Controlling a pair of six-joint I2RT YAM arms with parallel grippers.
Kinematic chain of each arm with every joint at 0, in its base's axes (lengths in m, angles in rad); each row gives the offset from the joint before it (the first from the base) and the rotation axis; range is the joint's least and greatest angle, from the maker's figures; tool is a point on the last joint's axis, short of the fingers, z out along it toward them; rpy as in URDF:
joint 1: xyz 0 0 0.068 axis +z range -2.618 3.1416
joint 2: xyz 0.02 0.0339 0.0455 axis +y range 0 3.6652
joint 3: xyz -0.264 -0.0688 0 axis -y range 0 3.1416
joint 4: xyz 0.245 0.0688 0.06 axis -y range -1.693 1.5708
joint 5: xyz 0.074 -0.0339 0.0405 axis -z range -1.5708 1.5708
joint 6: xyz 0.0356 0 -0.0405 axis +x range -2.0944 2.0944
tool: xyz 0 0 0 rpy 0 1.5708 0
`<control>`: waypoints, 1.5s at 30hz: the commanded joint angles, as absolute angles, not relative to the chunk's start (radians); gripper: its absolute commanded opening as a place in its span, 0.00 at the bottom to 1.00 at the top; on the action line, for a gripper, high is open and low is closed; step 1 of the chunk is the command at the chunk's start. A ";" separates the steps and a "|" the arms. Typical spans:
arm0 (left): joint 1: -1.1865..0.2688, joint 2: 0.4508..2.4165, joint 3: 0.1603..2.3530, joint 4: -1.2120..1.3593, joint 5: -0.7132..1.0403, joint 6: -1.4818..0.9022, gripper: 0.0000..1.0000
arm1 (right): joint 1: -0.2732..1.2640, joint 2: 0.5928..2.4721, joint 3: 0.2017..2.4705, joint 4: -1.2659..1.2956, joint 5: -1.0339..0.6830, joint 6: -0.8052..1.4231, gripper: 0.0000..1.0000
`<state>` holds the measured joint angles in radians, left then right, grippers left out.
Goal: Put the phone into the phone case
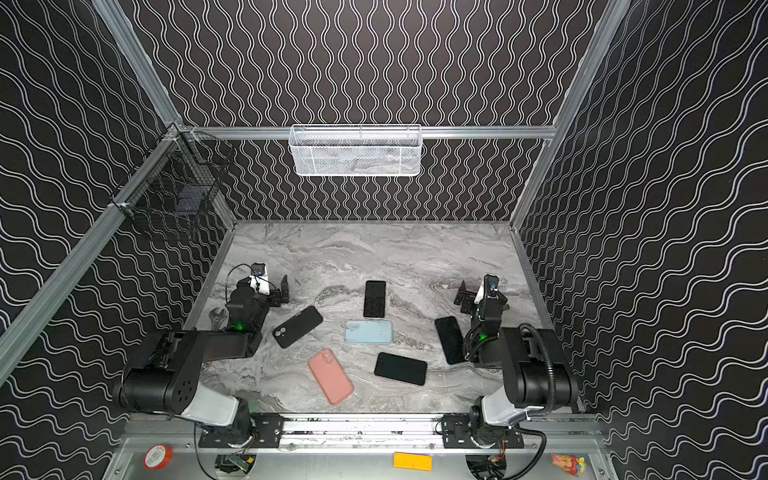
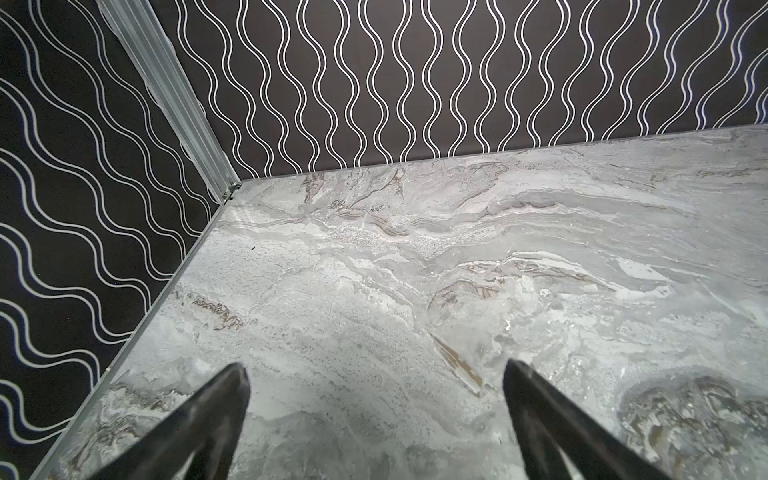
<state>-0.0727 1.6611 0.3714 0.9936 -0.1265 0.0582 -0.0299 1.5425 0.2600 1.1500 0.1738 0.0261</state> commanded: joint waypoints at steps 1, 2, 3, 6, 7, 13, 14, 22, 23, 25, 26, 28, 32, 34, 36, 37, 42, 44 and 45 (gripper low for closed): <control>-0.072 1.664 0.370 1.031 -0.127 0.064 0.99 | -0.031 1.540 0.258 1.187 0.175 0.022 1.00; -0.072 1.663 0.372 1.031 -0.127 0.065 0.99 | -0.030 1.541 0.258 1.187 0.175 0.022 1.00; -0.072 1.663 0.370 1.033 -0.127 0.065 0.99 | -0.030 1.540 0.258 1.187 0.176 0.022 1.00; -0.072 1.663 0.371 1.032 -0.127 0.066 0.99 | -0.029 1.541 0.258 1.187 0.176 0.021 1.00; -0.072 1.663 0.370 1.031 -0.127 0.065 0.99 | -0.030 1.541 0.258 1.188 0.175 0.022 1.00; -0.072 1.664 0.372 1.034 -0.127 0.065 0.99 | -0.030 1.540 0.258 1.187 0.175 0.022 1.00; -0.072 1.664 0.372 1.031 -0.127 0.065 0.99 | -0.030 1.541 0.258 1.188 0.175 0.022 1.00; -0.071 1.664 0.376 1.020 -0.114 0.060 0.99 | -0.030 1.540 0.259 1.187 0.175 0.023 1.00; -0.069 1.666 0.377 1.023 -0.111 0.060 0.99 | -0.031 1.542 0.259 1.186 0.175 0.023 1.00; -0.068 1.668 0.380 1.018 -0.109 0.059 0.99 | -0.031 1.542 0.259 1.186 0.175 0.023 1.00; -0.067 1.669 0.381 1.013 -0.110 0.059 0.99 | -0.031 1.542 0.259 1.187 0.175 0.023 1.00; -0.067 1.671 0.387 1.009 -0.112 0.060 0.99 | -0.030 1.540 0.259 1.187 0.175 0.023 1.00; -0.067 1.671 0.385 1.012 -0.111 0.060 0.99 | -0.030 1.541 0.259 1.187 0.176 0.023 1.00; -0.067 1.663 0.375 1.024 -0.108 0.058 0.99 | -0.030 1.539 0.257 1.188 0.175 0.022 1.00; -0.061 1.640 0.354 1.050 -0.108 0.048 0.99 | -0.029 1.531 0.246 1.217 0.137 0.000 1.00; -0.056 1.585 0.350 1.013 -0.122 0.038 0.99 | -0.029 1.499 0.249 1.195 0.127 -0.005 1.00; -0.048 1.247 0.411 0.694 -0.049 0.004 0.99 | -0.029 1.103 0.258 0.926 0.067 -0.005 1.00; -0.048 1.114 0.468 0.584 -0.041 -0.106 0.99 | -0.029 0.904 0.346 0.707 0.031 0.065 1.00; -0.048 1.068 0.504 0.510 -0.065 -0.203 0.99 | -0.029 0.846 0.407 0.594 0.027 0.144 1.00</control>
<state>-0.0509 1.1664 0.4431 0.7036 -0.0711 -0.0158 -0.0296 0.9813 0.3004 0.8532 0.0872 0.0280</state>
